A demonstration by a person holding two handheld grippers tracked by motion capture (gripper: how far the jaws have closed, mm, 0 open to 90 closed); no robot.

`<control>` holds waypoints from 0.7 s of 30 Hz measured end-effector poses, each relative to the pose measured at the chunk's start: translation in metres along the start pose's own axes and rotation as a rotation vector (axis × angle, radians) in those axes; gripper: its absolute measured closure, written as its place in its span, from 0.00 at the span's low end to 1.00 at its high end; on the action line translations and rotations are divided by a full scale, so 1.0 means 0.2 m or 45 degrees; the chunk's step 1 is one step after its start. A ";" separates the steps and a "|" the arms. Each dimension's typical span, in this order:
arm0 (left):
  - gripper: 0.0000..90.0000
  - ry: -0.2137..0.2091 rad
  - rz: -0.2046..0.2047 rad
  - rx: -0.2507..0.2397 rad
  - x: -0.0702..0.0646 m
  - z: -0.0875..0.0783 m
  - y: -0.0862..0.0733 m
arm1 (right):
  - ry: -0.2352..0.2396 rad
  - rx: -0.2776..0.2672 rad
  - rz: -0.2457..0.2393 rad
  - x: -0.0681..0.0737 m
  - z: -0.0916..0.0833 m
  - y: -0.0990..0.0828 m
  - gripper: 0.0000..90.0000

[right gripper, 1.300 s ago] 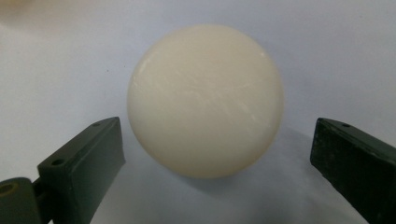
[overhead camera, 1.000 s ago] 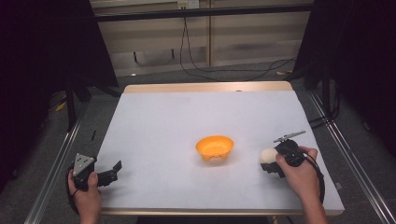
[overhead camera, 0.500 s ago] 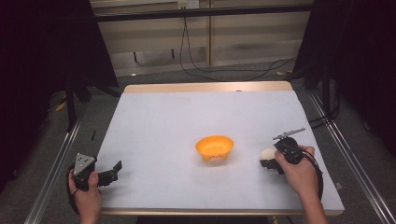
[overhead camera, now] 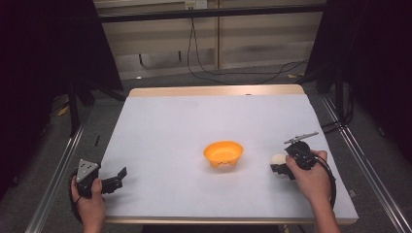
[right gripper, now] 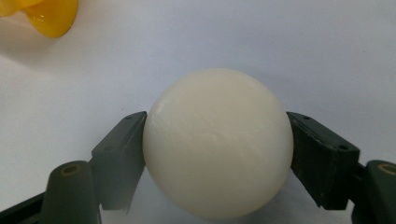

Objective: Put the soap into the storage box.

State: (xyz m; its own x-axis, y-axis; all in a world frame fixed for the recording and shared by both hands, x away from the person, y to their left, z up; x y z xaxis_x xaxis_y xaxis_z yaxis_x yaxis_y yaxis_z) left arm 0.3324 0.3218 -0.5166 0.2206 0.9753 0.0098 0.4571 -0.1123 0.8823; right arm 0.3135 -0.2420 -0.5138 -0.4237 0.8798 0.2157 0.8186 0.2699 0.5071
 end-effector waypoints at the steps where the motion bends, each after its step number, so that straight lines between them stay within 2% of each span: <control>1: 0.00 0.003 0.007 0.000 0.00 0.00 0.00 | 0.010 -0.006 0.004 0.00 0.00 0.00 0.27; 8: 0.00 0.003 0.007 0.005 0.00 0.00 0.00 | 0.023 -0.013 -0.003 0.01 -0.01 0.01 0.27; 13: 0.00 0.009 0.019 0.019 0.00 0.00 0.00 | 0.016 -0.022 -0.015 0.01 -0.05 0.04 0.27; 16: 0.00 0.005 0.008 0.009 0.00 0.00 0.00 | 0.017 -0.034 -0.026 0.02 -0.07 0.05 0.27; 21: 0.01 0.003 0.010 0.012 0.00 0.00 0.00 | 0.040 -0.046 -0.001 0.03 -0.07 0.06 0.27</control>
State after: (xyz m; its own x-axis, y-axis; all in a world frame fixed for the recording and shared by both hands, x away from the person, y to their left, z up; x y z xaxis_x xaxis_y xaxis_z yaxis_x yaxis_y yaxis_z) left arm 0.3331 0.3222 -0.5171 0.2224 0.9748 0.0182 0.4631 -0.1220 0.8778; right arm 0.3153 -0.2395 -0.4948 -0.4368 0.8667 0.2411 0.8040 0.2558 0.5368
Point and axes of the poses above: each handheld gripper's, and its own axes: z roughly forward along the jaws, y roughly out of its top, x roughly to its left, the point moved 7 cm from there along z, roughly forward along the jaws, and after that the axes turned 7 degrees about y, right-handed, at the moved point
